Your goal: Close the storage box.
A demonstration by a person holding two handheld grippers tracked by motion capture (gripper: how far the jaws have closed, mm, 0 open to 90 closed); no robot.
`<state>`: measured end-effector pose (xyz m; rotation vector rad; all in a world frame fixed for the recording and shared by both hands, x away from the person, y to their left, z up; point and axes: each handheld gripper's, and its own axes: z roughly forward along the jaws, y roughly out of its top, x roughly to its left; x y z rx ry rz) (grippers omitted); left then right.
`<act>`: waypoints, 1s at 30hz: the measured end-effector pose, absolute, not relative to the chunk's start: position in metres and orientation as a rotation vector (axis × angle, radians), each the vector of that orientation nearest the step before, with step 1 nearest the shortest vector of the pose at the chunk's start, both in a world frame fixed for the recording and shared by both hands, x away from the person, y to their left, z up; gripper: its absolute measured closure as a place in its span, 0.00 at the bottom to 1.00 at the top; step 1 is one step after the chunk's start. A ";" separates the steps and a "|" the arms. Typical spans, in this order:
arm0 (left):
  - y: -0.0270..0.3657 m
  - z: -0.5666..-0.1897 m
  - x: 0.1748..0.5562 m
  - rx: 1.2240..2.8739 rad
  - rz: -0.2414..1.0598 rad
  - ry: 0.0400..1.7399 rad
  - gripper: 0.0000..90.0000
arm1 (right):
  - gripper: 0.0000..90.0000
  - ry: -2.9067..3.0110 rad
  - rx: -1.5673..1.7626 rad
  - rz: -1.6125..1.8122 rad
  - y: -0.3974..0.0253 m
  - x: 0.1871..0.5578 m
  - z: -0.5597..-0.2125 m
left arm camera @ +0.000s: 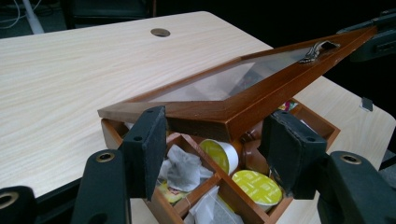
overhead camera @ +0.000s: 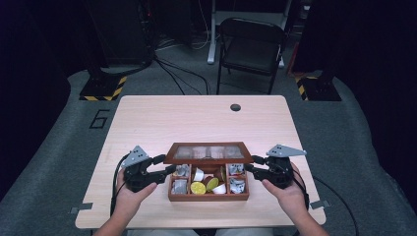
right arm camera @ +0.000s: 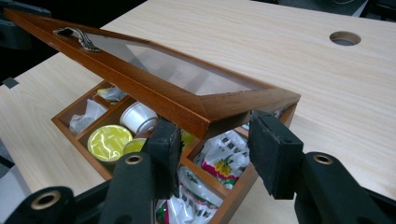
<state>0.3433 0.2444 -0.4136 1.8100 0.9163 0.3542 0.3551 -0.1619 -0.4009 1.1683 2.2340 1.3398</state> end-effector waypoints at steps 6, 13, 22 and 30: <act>0.244 -0.423 0.334 1.823 0.370 0.907 0.46 | 0.60 2.235 1.185 1.362 -0.165 0.347 -0.412; 0.245 -0.440 0.323 1.845 0.341 0.918 0.46 | 0.59 2.248 1.155 1.341 -0.167 0.334 -0.430; 0.243 -0.453 0.313 1.875 0.334 0.930 0.47 | 0.61 2.269 1.146 1.311 -0.167 0.323 -0.445; 0.249 -0.459 0.307 1.856 0.350 0.939 0.49 | 0.62 2.321 1.108 1.217 -0.164 0.318 -0.460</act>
